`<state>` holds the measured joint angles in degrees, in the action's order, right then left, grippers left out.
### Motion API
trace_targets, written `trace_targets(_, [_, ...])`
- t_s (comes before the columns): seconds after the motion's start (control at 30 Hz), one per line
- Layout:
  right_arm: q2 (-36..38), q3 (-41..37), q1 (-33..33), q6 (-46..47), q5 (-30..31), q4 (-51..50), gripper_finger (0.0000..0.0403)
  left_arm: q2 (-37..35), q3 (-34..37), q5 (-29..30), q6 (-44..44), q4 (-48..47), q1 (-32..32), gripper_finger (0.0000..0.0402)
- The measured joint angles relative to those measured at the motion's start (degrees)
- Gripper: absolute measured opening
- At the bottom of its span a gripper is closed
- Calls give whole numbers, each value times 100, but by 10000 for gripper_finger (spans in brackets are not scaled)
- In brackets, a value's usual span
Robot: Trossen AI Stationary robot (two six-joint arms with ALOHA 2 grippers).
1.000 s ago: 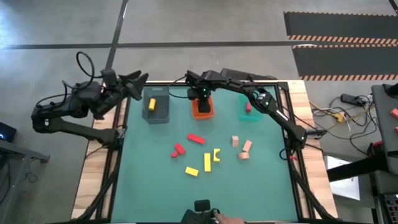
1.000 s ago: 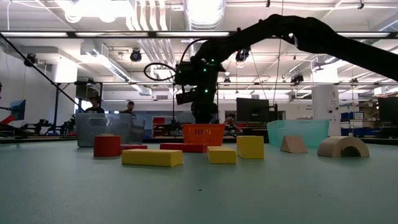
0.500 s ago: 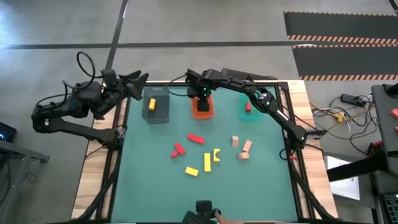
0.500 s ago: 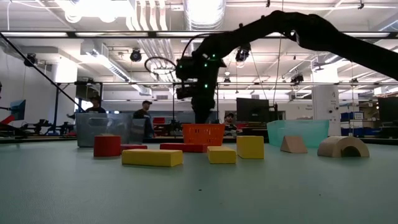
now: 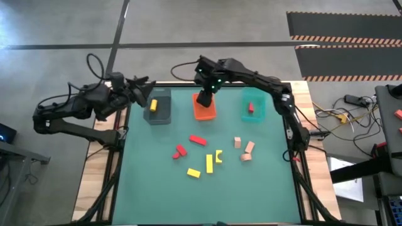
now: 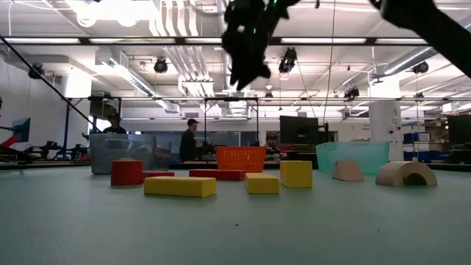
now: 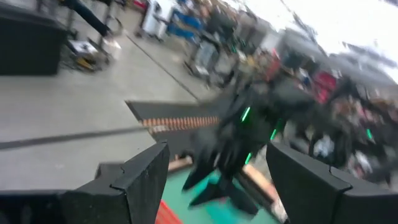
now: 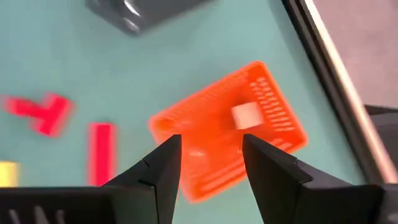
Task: Sort & place blocks by color
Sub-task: Put the red block into the green bin
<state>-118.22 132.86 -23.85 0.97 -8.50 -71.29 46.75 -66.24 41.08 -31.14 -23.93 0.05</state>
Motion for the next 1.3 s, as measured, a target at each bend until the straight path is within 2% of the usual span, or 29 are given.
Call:
trace_targets(0.2, [833, -19, 449, 1170, -97, -52, 157, 308, 0, -1202, -18, -627, 0, 253])
trace_targets(0.4, [1446, -119, 1010, 1512, -50, -50, 157, 828, 0, -2632, -11, -1522, -2, 253])
trace_targets(0.53, [1657, -178, 1356, 1569, -41, -48, 157, 1302, 0, -3303, 21, -2278, -2, 253])
trace_targets(0.77, [1817, -296, 1815, 1550, -31, -94, 157, 2407, 12, -3710, 301, -3358, -37, 253])
trace_targets(0.93, [1882, -317, 1972, 1510, -18, -337, 157, 3241, 13, -4226, 132, -3353, -126, 253])
trace_targets(1.3, [1956, -317, 2331, 1511, 31, -475, 157, 4579, 13, -4557, -339, -3213, -556, 253])
